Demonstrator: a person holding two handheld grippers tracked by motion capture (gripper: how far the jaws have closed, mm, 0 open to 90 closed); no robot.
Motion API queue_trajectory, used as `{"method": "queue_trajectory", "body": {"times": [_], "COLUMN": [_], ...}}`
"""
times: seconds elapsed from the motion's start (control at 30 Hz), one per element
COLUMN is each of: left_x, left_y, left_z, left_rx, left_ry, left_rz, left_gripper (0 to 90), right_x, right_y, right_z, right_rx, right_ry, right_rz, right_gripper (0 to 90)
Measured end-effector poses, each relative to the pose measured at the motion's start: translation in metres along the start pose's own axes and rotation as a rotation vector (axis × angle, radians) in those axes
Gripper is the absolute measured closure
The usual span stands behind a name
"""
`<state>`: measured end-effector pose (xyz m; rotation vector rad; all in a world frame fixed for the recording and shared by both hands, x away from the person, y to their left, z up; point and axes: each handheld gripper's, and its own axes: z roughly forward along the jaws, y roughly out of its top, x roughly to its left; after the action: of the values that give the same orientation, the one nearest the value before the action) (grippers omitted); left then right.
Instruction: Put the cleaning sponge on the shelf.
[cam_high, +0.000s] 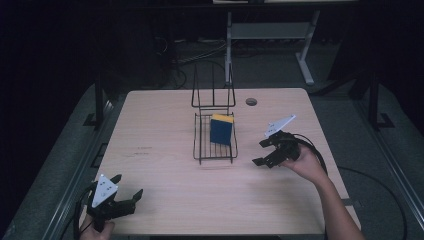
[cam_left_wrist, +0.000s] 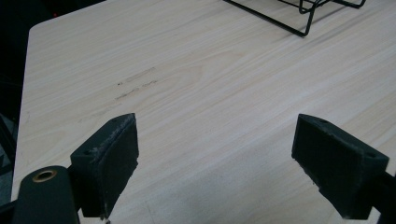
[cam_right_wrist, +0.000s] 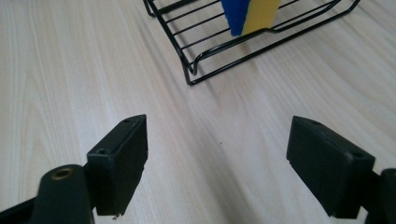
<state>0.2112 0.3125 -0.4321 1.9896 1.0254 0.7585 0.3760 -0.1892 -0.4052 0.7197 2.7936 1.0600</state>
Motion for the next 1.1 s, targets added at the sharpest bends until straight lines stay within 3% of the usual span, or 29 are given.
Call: {"method": "queue_trajectory", "body": {"times": [1.1], "left_x": [-0.002], "left_y": [0.001], "left_z": [0.001], "left_rx": [0.001], "left_ry": [0.001], "left_rz": [-0.001], "left_gripper": [14.1], "right_x": [0.024], "right_y": [-0.052], "right_z": [-0.012], "right_rx": [-0.015], "right_ry": [0.0], "right_rz": [0.023], "right_gripper": [20.5]}}
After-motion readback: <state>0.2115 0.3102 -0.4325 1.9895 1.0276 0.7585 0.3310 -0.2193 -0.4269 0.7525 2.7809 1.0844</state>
